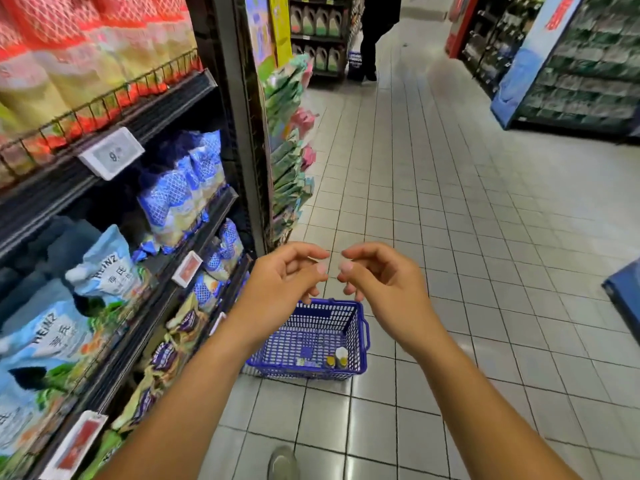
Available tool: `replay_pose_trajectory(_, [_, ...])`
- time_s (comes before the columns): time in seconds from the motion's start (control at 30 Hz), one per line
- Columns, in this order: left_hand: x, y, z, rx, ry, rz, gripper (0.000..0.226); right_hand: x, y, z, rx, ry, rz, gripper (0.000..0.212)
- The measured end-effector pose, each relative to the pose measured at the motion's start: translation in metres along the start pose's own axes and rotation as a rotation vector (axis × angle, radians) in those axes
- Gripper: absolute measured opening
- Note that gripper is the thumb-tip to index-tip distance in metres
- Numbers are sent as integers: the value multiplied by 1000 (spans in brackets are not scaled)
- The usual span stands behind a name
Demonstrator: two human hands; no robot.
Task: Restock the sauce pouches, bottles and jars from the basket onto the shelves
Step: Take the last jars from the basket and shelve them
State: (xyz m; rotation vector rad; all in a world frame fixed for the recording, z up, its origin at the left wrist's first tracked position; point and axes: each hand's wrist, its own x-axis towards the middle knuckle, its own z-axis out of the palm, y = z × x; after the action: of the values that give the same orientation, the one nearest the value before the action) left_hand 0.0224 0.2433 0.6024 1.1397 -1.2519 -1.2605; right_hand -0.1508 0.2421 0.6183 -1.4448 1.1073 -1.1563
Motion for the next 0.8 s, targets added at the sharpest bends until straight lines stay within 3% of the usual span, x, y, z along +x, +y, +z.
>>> replay_pose_trajectory(0.8, [160, -92, -43, 24, -107, -252, 20, 126, 102, 9, 11, 159, 259, 8])
